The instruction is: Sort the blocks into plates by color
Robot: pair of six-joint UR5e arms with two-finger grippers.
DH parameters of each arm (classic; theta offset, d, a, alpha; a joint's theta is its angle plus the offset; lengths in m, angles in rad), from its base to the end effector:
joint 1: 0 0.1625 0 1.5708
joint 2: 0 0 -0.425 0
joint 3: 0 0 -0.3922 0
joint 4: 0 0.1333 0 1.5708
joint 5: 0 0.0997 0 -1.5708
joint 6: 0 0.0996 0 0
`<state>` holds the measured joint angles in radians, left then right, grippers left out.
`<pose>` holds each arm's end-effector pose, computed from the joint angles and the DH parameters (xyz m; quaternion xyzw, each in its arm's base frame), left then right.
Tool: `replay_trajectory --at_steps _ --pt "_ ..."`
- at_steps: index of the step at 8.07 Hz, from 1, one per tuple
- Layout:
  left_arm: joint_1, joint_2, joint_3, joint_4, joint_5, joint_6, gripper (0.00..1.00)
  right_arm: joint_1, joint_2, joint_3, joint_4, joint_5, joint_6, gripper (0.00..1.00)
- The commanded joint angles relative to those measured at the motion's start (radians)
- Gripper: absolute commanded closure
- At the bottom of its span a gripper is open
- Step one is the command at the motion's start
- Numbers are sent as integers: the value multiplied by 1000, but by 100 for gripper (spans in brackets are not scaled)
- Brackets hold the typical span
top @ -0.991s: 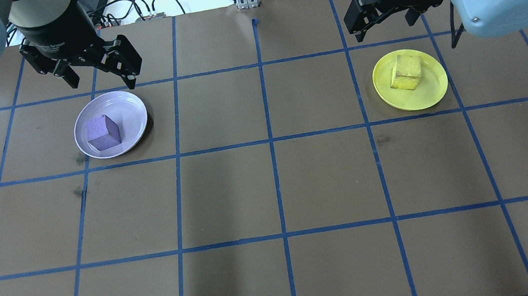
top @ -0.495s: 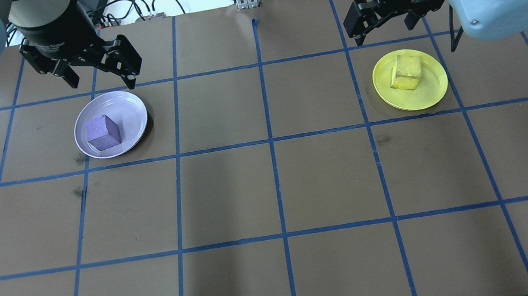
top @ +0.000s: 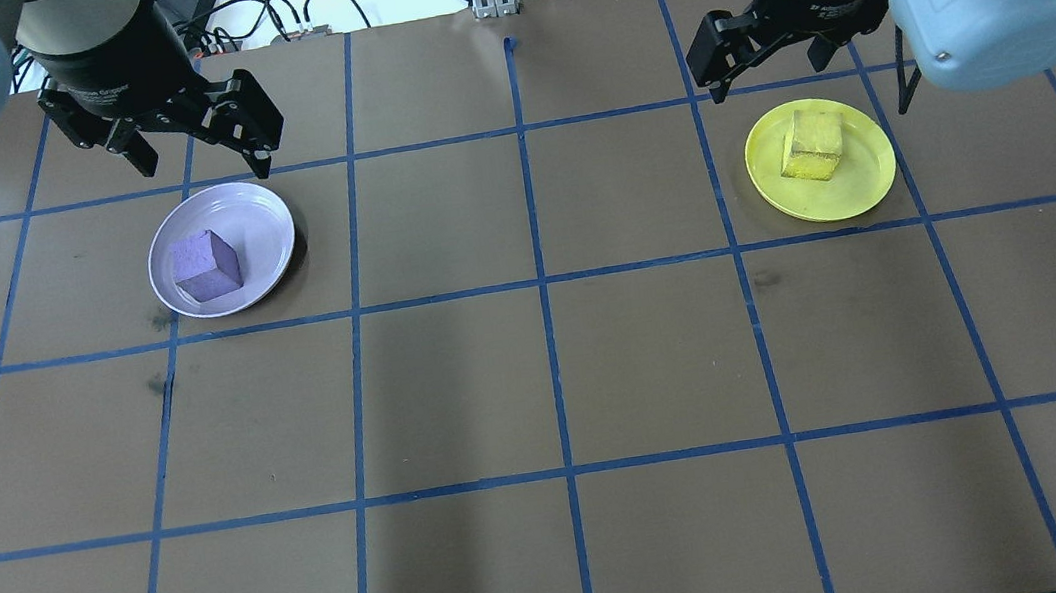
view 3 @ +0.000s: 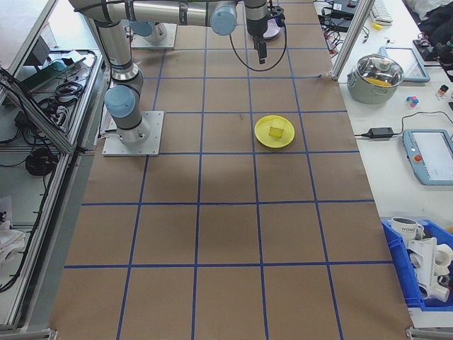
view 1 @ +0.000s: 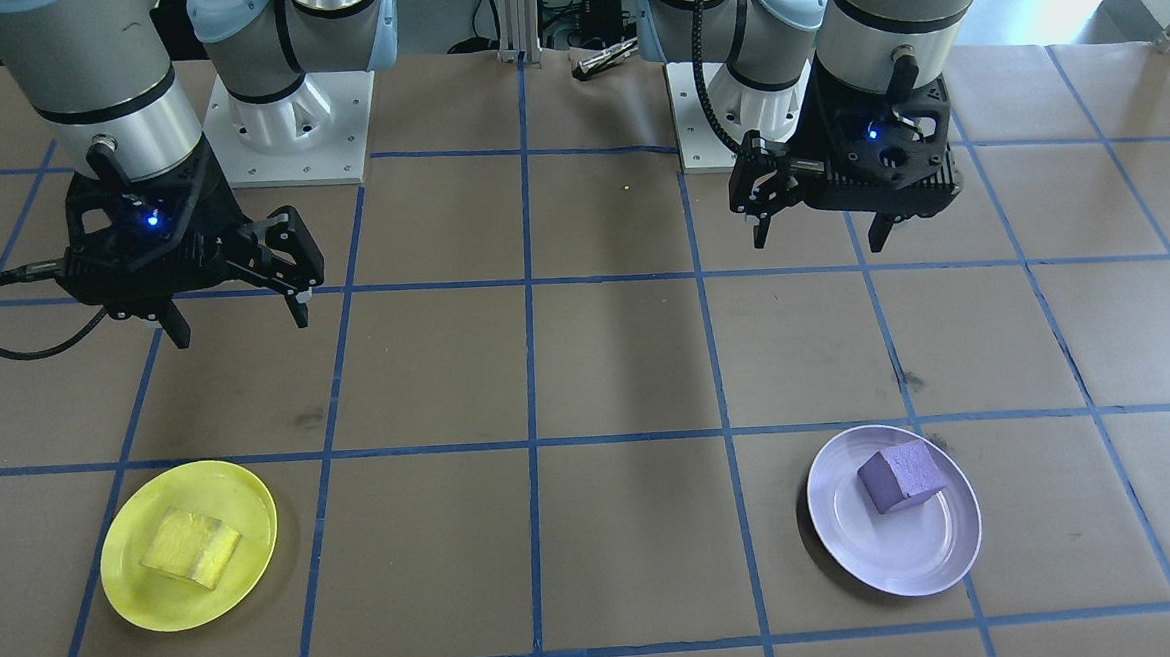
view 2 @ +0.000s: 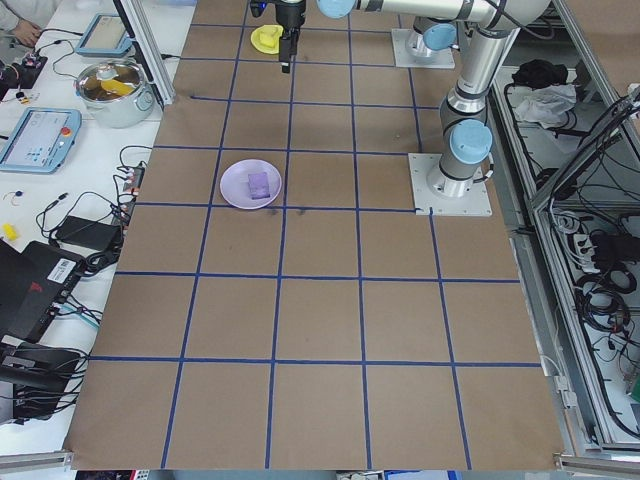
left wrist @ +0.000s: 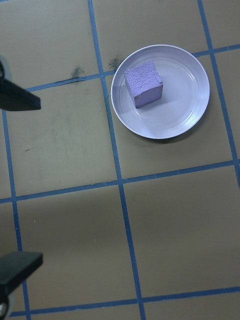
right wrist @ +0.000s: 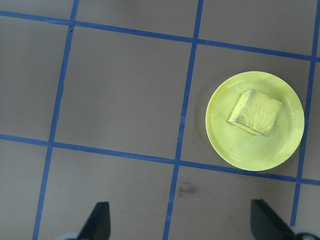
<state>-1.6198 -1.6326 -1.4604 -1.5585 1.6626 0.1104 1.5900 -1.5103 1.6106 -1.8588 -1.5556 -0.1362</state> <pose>-0.1497 -0.5168 0.5128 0.0781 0.9954 -0.0290 0.0468 0.1450 -0.5298 0.4682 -0.0780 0.9925 -0.0940 0.0021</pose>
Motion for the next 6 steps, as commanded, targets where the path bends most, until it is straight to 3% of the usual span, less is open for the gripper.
replay_trajectory --at_steps 1,6 --pt "0 0 0 0 0 0 0 1 2 2 -3 -14 1 0" --pt "1 0 0 0 0 0 0 1 2 2 -3 -9 0 0"
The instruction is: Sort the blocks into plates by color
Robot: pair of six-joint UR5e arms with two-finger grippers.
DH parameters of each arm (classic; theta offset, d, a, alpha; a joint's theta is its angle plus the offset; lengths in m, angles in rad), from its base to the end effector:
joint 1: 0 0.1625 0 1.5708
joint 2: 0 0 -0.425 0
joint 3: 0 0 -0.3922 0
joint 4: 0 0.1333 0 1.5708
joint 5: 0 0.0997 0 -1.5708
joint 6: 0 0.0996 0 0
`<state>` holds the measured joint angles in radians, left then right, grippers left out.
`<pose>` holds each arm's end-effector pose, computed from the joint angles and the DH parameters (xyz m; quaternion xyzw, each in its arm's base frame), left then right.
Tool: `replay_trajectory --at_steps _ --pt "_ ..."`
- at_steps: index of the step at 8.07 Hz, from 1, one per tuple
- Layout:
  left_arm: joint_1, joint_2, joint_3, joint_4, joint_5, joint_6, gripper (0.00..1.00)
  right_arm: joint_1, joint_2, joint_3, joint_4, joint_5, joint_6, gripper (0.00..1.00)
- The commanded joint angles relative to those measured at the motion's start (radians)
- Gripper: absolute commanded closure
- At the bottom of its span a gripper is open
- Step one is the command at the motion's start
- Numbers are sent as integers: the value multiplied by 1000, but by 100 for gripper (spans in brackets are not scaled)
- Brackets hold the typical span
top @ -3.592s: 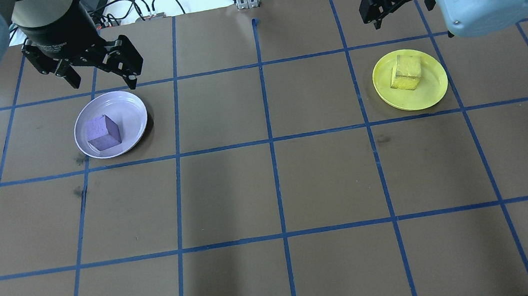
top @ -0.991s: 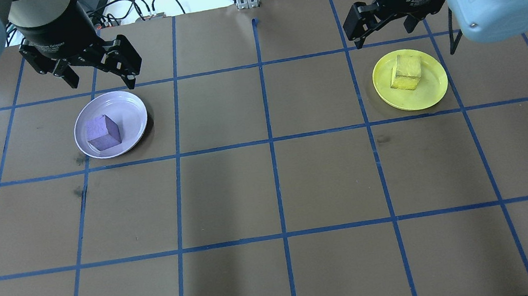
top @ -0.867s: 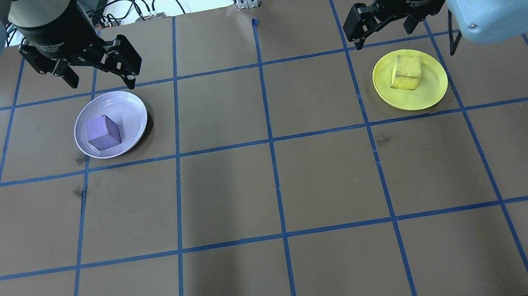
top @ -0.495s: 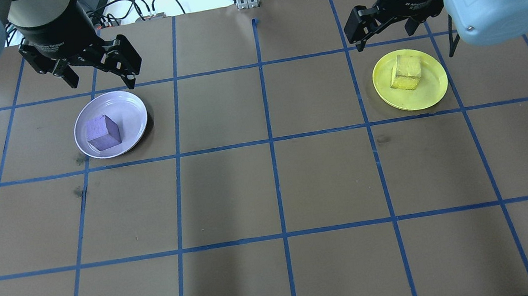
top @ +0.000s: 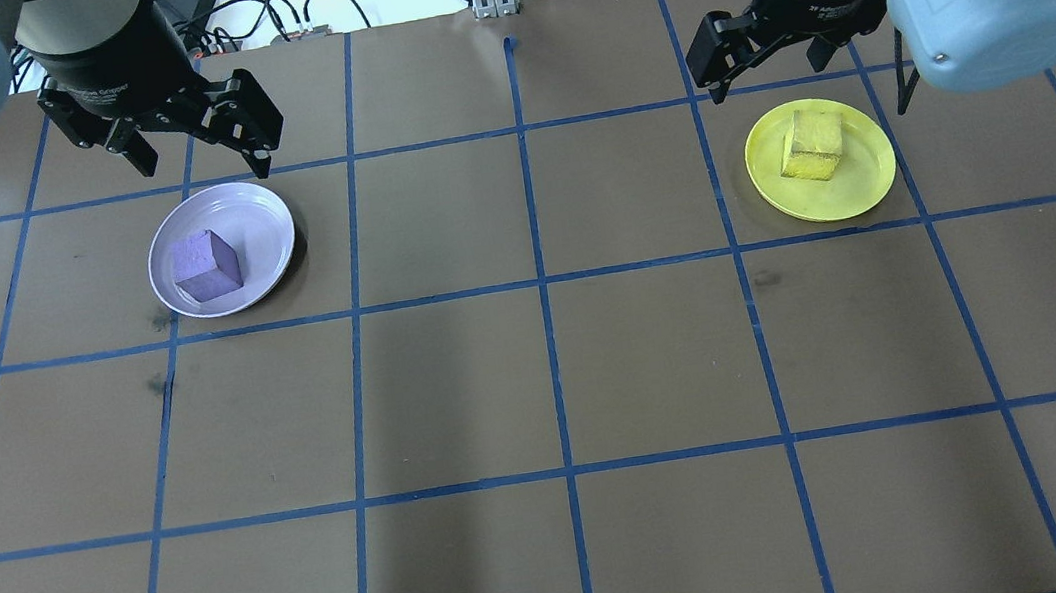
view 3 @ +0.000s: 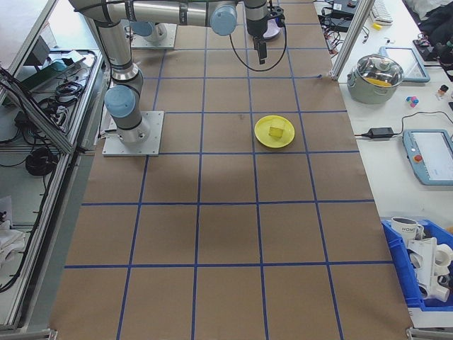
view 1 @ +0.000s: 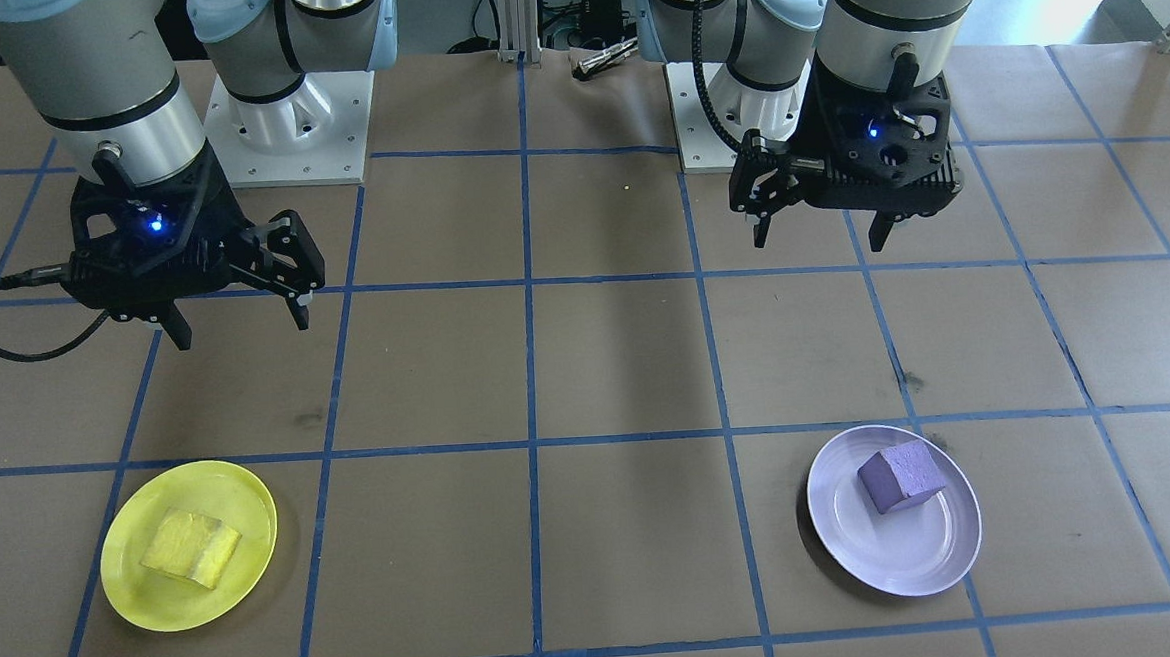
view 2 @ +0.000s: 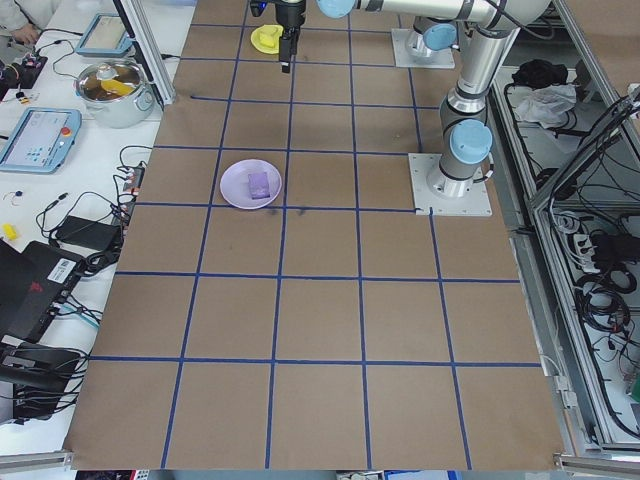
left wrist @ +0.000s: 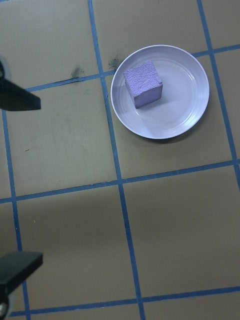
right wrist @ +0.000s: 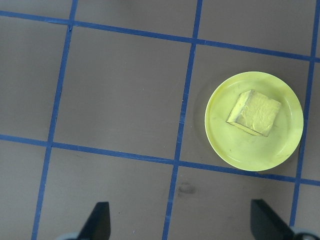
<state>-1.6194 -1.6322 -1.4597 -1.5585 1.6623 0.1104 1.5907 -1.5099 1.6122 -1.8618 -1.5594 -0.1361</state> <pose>-0.1495 -0.5168 0.5134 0.0779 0.9954 -0.0295 0.0467 0.1450 -0.5298 0.4675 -0.0781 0.9925 -0.0944 0.0002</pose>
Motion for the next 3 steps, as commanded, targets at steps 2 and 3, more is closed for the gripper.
replay_trajectory --at_steps 2,3 --pt "1 12 -1 -3 -1 0 0 0 4 2 4 5 0 0" --pt "1 11 -1 -3 -3 0 0 0 5 5 -2 4 0 0"
